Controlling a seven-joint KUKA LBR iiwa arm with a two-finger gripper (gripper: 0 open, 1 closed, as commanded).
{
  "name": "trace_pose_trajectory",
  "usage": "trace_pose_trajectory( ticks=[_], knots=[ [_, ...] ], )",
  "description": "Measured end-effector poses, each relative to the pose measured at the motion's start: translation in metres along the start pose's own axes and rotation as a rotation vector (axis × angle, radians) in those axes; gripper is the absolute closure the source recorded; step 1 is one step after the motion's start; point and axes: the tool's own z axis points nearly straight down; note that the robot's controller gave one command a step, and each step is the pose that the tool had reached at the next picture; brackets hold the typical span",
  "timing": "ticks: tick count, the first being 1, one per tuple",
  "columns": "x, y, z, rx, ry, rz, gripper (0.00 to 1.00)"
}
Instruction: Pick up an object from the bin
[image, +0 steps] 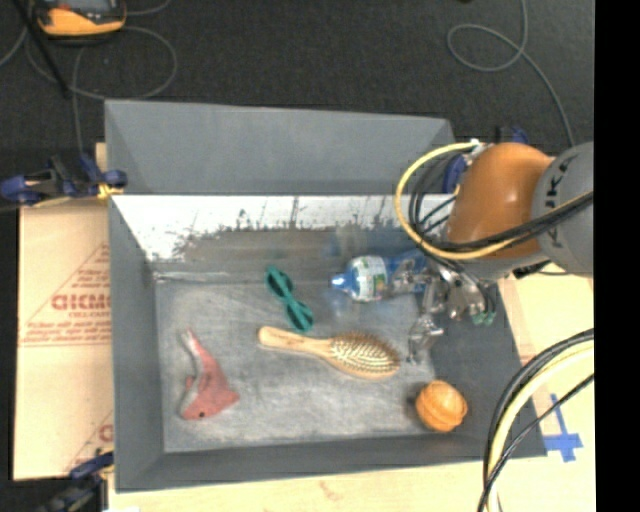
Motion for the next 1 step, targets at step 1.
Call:
trace_pose_trajectory(
  ticks=[1],
  knots=[
    [0.0163, 0.0407, 0.0423, 0.004, -0.011, -0.364, 1.00]
  ],
)
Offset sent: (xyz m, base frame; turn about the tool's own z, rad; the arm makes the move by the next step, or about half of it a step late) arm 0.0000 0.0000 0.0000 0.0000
